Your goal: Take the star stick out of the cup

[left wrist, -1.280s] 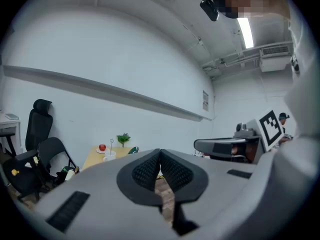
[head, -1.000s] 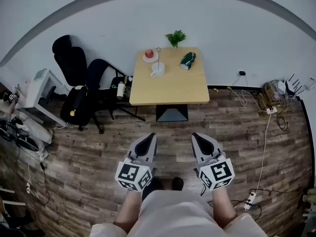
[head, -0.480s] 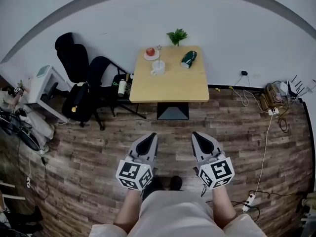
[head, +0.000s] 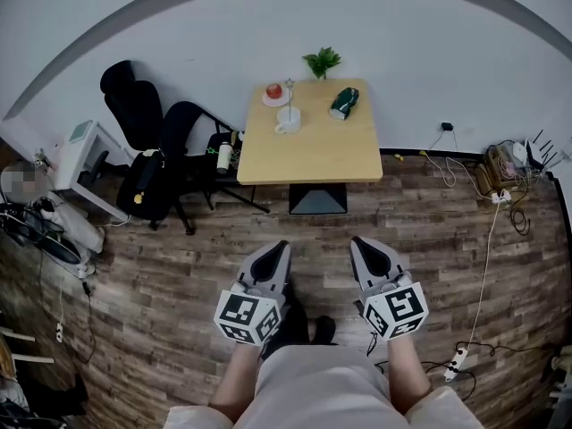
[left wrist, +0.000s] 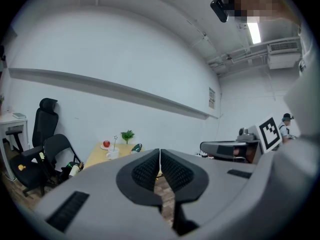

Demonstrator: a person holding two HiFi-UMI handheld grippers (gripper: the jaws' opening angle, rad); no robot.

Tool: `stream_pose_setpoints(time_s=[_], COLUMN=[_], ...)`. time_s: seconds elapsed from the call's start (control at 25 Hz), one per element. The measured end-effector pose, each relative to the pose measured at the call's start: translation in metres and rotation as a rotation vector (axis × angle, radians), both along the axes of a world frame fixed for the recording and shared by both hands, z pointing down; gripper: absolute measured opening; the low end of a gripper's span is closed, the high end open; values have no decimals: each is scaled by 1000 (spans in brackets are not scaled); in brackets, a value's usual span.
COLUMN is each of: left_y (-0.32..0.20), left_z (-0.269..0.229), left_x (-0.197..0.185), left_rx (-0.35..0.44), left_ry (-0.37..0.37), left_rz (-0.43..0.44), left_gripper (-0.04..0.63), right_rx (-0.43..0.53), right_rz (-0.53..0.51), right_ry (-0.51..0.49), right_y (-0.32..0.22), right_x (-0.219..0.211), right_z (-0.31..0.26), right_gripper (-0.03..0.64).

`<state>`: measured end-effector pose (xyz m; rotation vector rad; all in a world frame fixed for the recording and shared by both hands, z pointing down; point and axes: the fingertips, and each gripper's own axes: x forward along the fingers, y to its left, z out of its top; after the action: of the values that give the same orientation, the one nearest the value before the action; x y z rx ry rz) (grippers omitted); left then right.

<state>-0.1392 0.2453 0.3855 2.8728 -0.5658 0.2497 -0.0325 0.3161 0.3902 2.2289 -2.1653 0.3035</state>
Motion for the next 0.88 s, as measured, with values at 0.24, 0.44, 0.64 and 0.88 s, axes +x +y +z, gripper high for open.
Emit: stream_pose_setpoints(time_s=[0.24,0.44,0.64,0.88], left_y=[-26,-62,-105,-162], left_z=[9,5,8,6], left_x=[6,16,34,55], left_rx=[-1,35,64,45], left_ry=[6,9,-14,27], left_rz=[-5,-2,14,37], left_gripper=[11,12,78,84], right_rx=[-23,-34,-32,-41], right_rz=[10,16,16,33], right_ry=[14,28,0,8], right_y=[-22,-56,-98,-156], right_x=[9,19,36,53], right_z=[13,10,7,4], right_gripper=[34,83,120,121])
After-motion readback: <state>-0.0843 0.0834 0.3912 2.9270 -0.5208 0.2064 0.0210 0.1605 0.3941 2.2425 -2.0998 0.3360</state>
